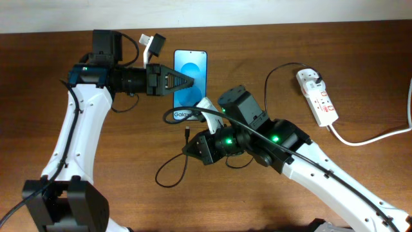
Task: Plug charger to phone and switch on socket
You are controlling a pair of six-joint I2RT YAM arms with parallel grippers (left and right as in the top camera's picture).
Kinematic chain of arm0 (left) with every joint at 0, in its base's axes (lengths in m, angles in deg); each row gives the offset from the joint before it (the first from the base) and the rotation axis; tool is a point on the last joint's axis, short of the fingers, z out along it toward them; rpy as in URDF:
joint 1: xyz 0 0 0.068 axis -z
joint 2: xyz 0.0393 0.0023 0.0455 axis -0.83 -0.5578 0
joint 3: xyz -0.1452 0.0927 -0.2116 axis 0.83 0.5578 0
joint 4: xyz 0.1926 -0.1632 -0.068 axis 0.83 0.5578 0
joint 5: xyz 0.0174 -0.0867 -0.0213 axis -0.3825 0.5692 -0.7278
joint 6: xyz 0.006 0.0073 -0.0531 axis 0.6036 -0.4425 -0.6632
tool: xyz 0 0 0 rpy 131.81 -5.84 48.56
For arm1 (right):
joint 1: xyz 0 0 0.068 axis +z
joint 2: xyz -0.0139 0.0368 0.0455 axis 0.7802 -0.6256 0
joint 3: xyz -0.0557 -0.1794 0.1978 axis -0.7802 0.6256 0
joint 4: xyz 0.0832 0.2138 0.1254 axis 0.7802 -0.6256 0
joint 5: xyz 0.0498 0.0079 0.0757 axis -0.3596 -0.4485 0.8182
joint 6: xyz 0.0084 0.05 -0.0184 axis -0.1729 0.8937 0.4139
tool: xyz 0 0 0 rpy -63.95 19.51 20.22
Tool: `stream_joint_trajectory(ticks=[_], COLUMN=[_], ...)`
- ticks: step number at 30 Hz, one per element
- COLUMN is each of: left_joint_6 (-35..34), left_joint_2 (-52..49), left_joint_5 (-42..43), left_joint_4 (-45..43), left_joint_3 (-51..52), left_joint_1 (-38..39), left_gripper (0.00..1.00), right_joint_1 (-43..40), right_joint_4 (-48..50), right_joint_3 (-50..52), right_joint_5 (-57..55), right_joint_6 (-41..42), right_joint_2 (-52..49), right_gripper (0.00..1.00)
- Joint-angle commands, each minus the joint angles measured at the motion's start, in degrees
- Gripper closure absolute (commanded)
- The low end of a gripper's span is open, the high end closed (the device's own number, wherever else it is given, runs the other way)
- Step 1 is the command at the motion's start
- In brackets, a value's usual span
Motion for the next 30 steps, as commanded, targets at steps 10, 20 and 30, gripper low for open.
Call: stream_joint_trajectory(ticks=[10, 20, 30], left_joint_6=[0.2, 0.2, 0.3], left_joint_2=[0.4, 0.4, 0.4], left_joint_5=[5.2, 5.2, 5.2], left_joint_4=[0.9, 0.9, 0.9], left_joint_3=[-0.5, -0.5, -0.5], left_joint_1=[0.4, 0.4, 0.4], left_gripper=[1.0, 1.0, 1.0], right_joint_1=[0.2, 0.2, 0.2], right_joint_4=[-0.4, 0.7, 1.3], right_joint_3=[-0.5, -0.5, -0.5], right_joint_5=[-8.5, -7.6, -6.2], right_joint_6=[0.7, 0.7, 0.7], right_joint_2=[-1.5, -3.3, -3.8], right_gripper=[0.96, 0.96, 0.96])
